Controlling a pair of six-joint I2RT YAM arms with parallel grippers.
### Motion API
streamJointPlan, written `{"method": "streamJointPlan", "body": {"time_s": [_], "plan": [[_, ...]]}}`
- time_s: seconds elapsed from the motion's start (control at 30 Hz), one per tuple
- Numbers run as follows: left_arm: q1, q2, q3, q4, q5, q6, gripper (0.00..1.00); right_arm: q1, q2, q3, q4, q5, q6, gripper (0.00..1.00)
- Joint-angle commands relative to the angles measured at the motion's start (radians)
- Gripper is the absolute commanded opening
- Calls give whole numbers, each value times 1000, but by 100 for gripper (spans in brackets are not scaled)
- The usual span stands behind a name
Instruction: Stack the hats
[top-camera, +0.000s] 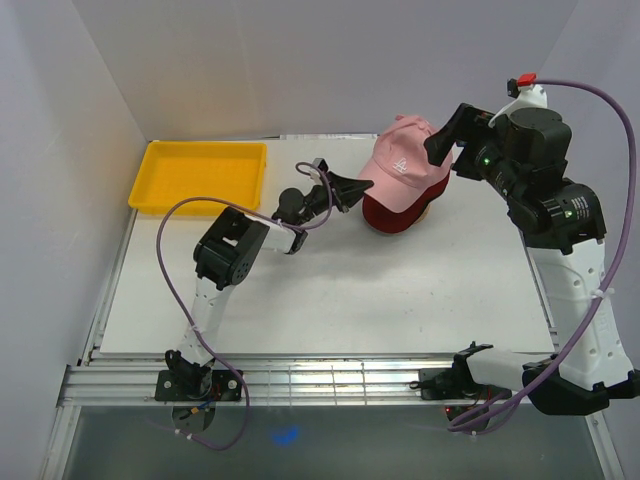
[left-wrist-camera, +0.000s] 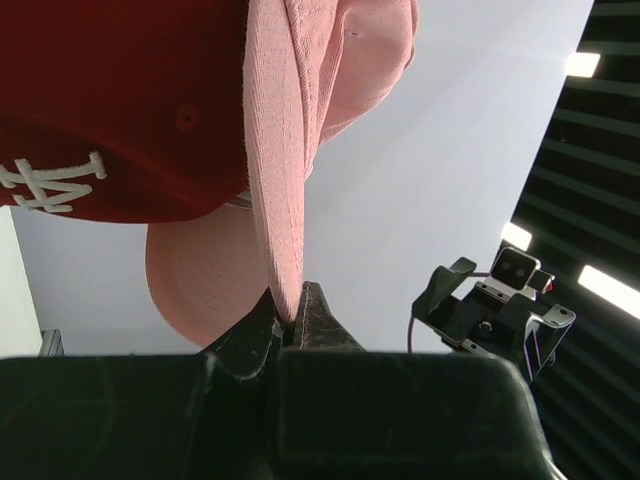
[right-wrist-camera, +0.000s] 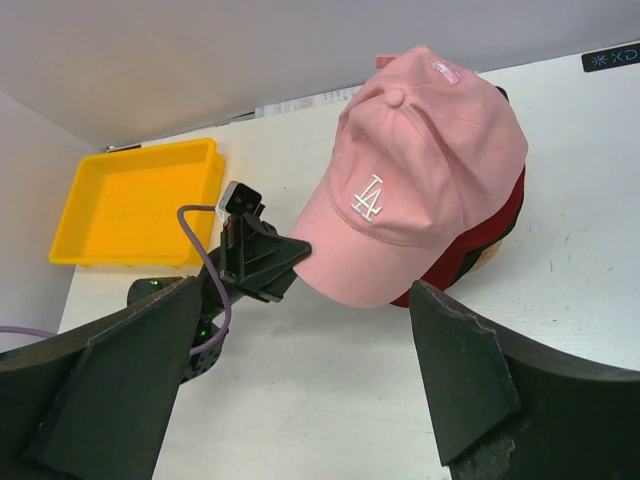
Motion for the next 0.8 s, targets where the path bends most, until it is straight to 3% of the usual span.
{"method": "streamJointPlan", "body": {"time_s": [0.0, 0.37, 0.57, 0.77], "plan": [[18, -29, -33, 214, -16, -28, 3, -7, -13, -16, 49, 1, -16, 89], [17, 3, -102, 218, 32, -27, 8, -14, -17, -36, 52, 6, -25, 89], [17, -9, -131, 151, 85, -5, 28, -17, -6, -45, 51, 15, -25, 89], [15, -18, -151, 80, 134, 32, 37, -33, 27, -57, 49, 23, -42, 89]]}}
